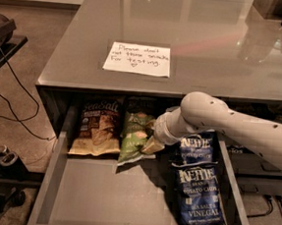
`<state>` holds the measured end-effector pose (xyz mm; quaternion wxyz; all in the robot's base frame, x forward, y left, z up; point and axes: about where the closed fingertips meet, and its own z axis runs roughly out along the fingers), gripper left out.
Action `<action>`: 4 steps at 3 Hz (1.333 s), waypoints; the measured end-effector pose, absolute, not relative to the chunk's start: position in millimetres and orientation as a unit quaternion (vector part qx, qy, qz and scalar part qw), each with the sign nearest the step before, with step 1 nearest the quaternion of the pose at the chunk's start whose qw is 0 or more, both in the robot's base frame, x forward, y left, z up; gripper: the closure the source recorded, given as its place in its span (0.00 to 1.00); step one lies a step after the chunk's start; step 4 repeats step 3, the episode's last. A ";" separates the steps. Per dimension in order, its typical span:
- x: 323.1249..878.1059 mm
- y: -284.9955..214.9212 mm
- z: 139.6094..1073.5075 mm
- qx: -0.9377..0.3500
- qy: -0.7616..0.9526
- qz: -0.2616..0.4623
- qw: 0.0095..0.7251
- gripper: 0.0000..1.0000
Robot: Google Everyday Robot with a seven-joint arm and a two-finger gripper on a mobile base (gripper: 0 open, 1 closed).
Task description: Pick green jalapeno chip bag from top drawer and place on counter
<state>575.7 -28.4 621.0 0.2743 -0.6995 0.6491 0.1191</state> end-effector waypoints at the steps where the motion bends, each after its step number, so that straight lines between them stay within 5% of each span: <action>1: 551.3 -28.0 649.3 -0.697 0.645 0.125 0.287 1.00; 4: 503.2 -43.3 734.2 -0.695 0.625 0.127 0.331 1.00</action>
Offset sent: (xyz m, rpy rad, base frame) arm -0.0775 -0.0249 0.1151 0.1264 -0.0752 0.0274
